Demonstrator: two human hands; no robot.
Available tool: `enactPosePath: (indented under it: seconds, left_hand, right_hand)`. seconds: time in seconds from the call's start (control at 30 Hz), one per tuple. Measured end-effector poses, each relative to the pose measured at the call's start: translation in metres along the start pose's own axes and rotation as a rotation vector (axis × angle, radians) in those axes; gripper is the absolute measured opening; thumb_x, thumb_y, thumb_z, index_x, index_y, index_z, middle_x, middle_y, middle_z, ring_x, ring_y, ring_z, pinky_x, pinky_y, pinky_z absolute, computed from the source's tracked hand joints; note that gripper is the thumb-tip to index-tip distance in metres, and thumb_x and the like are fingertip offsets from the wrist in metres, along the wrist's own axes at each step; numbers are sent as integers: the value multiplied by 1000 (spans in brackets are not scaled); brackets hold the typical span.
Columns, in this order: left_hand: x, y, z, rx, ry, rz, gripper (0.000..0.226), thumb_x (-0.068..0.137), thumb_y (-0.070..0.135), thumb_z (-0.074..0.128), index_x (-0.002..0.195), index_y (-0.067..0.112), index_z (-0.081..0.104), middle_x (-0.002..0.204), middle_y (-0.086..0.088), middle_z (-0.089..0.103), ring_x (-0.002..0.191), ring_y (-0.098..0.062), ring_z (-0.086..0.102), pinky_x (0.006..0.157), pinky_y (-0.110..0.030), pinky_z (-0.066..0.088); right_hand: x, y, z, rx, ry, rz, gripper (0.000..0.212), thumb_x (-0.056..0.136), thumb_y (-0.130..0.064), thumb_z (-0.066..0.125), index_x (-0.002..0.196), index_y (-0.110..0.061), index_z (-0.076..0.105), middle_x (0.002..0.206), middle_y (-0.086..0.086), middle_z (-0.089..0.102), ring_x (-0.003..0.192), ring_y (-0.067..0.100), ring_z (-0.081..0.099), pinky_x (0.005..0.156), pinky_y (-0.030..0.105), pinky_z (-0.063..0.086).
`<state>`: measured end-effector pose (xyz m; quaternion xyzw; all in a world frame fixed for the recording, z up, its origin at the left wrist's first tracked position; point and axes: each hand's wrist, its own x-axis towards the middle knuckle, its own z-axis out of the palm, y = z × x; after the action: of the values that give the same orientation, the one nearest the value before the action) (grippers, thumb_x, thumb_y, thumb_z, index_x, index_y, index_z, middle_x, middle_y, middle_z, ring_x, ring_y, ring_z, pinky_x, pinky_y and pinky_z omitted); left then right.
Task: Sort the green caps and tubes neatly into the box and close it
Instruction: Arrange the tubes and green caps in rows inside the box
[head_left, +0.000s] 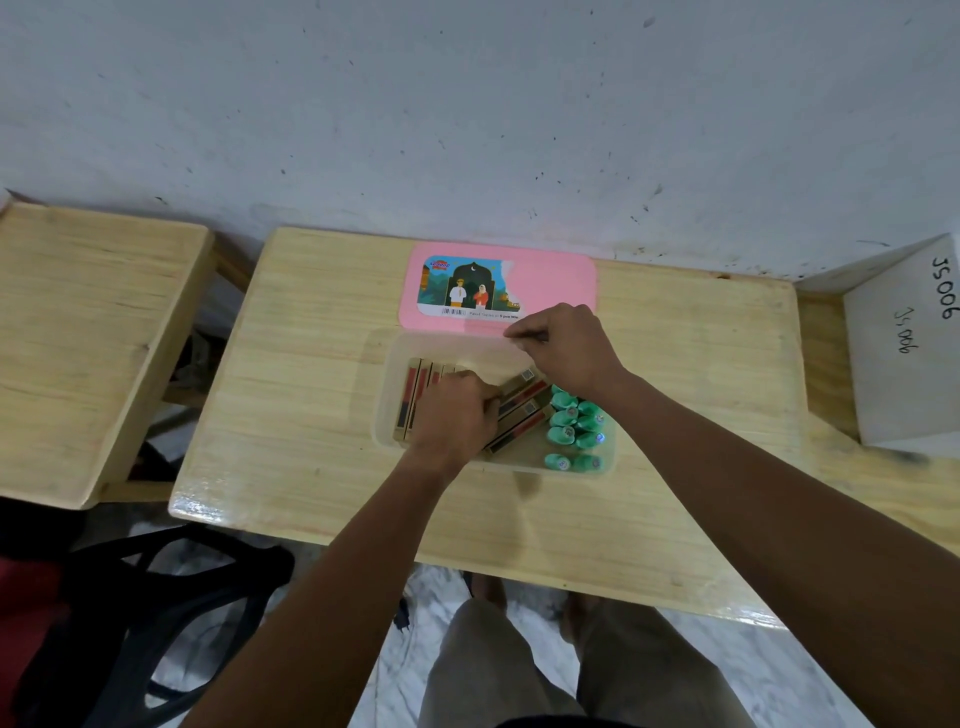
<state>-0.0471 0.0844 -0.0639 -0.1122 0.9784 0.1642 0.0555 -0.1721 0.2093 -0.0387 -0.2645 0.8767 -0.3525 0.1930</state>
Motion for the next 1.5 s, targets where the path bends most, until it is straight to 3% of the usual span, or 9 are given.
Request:
enactPosePath:
  seconds: [0.17,0.37,0.6,0.83,1.0,1.17,1.3,1.4,1.5]
  left_hand:
    - [3,1,-3,32,11,-68,18,85,23,58,79,20,75,71,-4,68,66,-26,63,54,-25,37]
    - [6,1,-2,-36,-17,-116,19,89,23,58,84,18,76,78,-6,72,73,-28,66,61,-31,50]
    - [3,0,-5,-30,-1,-132,18,83,14,59,71,16,71,70,-6,67,61,-22,53,57,-26,34]
    - [0,5,-1,-17,70,-102,19,88,22,57,84,19,75,78,-4,71,71,-23,65,58,-24,41]
    - [2,2,0,-46,32,-164,17,85,18,58,80,19,74,75,-3,71,70,-24,66,56,-27,44]
    - [1,1,-2,-184,18,-158,20,85,14,62,96,20,78,86,-7,76,78,-26,69,71,-35,57]
    - [-2,-4,0,-189,-15,-170,20,82,14,60,86,21,78,75,-4,74,70,-25,66,64,-34,54]
    - [-2,-4,0,-123,-15,-158,20,81,9,56,73,15,73,66,-4,63,67,-28,62,55,-29,41]
    - [-4,-2,-2,-108,23,-127,16,86,18,60,81,16,75,74,-6,69,71,-26,65,59,-29,47]
  right_hand:
    - [0,0,1,3,-4,-4,18,87,-15,68,101,-19,76,103,-1,75,96,14,69,94,31,52]
    - [0,0,0,4,1,2,18,87,-15,67,101,-20,76,103,-1,75,96,13,69,95,32,52]
    - [0,0,1,9,-1,11,19,86,-13,67,100,-20,77,103,-2,75,97,14,69,96,33,52]
    - [-1,0,0,14,-6,12,18,86,-15,68,101,-20,76,103,-2,75,98,12,68,96,32,51]
    - [-2,-1,0,8,-5,-7,18,86,-15,68,102,-18,76,103,0,75,98,13,69,96,34,52]
    - [-1,-1,2,-9,7,-8,17,87,-15,68,101,-19,76,102,-1,75,97,13,69,95,33,52]
    - [-1,-1,3,-23,18,-5,17,87,-14,67,101,-19,76,102,-1,75,97,14,69,94,32,52]
    - [-1,-1,3,-32,20,-11,17,87,-14,67,100,-18,76,102,0,75,97,15,69,94,33,52]
    - [-2,-2,3,-35,24,-13,17,87,-13,67,101,-18,76,102,0,75,97,15,69,94,34,52]
